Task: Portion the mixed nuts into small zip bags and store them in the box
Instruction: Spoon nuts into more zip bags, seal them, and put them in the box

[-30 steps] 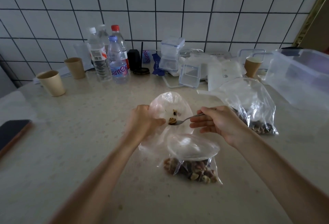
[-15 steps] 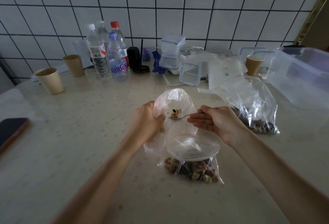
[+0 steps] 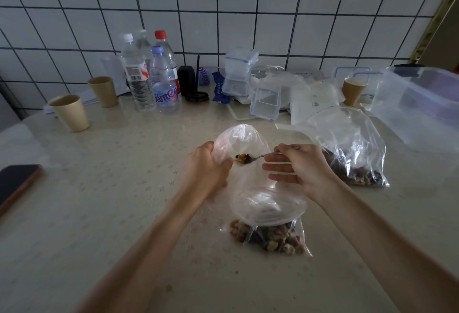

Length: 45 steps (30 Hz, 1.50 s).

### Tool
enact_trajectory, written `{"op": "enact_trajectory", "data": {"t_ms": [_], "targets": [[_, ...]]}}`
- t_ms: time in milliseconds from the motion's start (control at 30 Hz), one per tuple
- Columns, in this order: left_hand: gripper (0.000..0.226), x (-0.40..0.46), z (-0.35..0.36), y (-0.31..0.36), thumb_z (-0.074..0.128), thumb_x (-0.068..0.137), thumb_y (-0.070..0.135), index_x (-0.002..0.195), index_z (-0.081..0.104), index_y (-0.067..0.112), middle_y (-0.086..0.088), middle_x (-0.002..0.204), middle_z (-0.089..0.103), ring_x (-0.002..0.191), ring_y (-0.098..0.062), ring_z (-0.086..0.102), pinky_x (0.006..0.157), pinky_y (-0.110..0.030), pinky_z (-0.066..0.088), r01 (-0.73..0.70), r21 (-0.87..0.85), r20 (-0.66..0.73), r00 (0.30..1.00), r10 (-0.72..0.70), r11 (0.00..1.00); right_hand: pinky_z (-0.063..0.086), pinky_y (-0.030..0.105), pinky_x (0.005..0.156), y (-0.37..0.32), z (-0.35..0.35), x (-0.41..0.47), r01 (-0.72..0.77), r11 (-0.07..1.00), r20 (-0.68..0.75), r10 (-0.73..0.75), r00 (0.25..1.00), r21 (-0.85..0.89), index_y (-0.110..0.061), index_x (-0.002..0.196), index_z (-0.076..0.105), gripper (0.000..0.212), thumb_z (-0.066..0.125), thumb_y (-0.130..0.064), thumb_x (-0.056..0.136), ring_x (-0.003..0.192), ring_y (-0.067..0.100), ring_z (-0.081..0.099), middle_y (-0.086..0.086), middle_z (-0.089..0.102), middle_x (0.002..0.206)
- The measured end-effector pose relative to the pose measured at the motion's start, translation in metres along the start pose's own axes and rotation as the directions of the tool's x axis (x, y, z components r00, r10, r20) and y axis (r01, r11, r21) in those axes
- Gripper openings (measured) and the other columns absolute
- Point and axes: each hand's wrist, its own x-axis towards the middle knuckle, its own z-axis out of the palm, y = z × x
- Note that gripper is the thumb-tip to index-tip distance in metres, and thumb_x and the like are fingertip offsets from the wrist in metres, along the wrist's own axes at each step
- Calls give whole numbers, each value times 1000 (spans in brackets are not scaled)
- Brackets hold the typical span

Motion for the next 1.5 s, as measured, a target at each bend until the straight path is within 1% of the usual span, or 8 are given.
{"op": "enact_trajectory", "data": {"t_ms": [200, 400, 500, 633, 933, 1100, 1367, 1500], "targets": [[36, 0, 1, 8, 54, 105, 40, 122, 62, 10, -4, 93, 68, 77, -26, 71, 60, -32, 49, 75, 154, -16, 997, -74, 985, 64, 39, 65, -2, -6, 4, -1, 999, 130, 6, 992, -41, -2, 113, 70, 21, 59, -19, 106, 87, 36, 79, 15, 80, 98], [24, -1, -2, 10, 51, 104, 40, 90, 61, 23, -7, 81, 73, 67, -23, 72, 58, -34, 56, 122, 28, 37, 992, -123, 992, 65, 37, 67, 0, -5, 7, 1, 998, 175, 10, 985, -59, -3, 115, 70, 21, 60, -18, 105, 90, 32, 79, 13, 81, 100], [25, -1, -3, 5, 54, 101, 43, 93, 66, 23, -6, 86, 75, 71, -24, 74, 61, -38, 61, 135, -46, 76, 988, -131, 990, 64, 34, 65, 2, -2, 7, -3, 999, 173, 12, 985, -55, -2, 115, 71, 21, 59, -17, 105, 90, 28, 80, 13, 81, 99], [27, 0, -5, 1, 57, 100, 42, 93, 70, 20, -7, 86, 75, 64, -18, 70, 51, -29, 50, 162, -117, 81, 985, -153, 980, 62, 29, 59, 2, 1, 5, -64, 998, 173, 62, 983, 2, 2, 115, 70, 23, 59, -16, 105, 91, 27, 80, 15, 80, 100], [25, 4, -6, -1, 59, 104, 33, 108, 72, 11, -9, 95, 76, 89, -28, 73, 80, -44, 60, 109, -97, 33, 994, -106, 989, 61, 30, 54, 0, -5, 6, -232, 964, 201, 203, 958, 131, 1, 113, 67, 20, 56, -15, 106, 88, 27, 80, 18, 79, 104], [24, 3, -6, -1, 61, 103, 32, 107, 73, 12, -4, 90, 74, 82, -21, 71, 66, -31, 51, 89, -71, 11, 996, -89, 993, 63, 32, 56, 0, -9, 5, -235, 962, 208, 204, 957, 137, 0, 113, 68, 21, 56, -16, 106, 90, 28, 80, 19, 79, 106], [26, 1, -9, 0, 63, 101, 36, 108, 74, 14, -5, 93, 77, 86, -24, 75, 81, -46, 62, 76, -70, 21, 997, -74, 995, 63, 32, 57, -5, -15, 0, -196, 966, 211, 158, 965, 169, 4, 117, 67, 24, 55, -14, 106, 91, 29, 80, 22, 78, 107], [30, 4, -11, 4, 69, 95, 40, 112, 70, 16, -3, 98, 75, 85, -21, 73, 77, -45, 63, 52, -8, 11, 999, -52, 999, 63, 33, 61, -12, -22, -6, -141, 979, 229, 105, 968, 146, 3, 120, 67, 26, 54, -15, 106, 98, 30, 78, 21, 78, 110]]}}
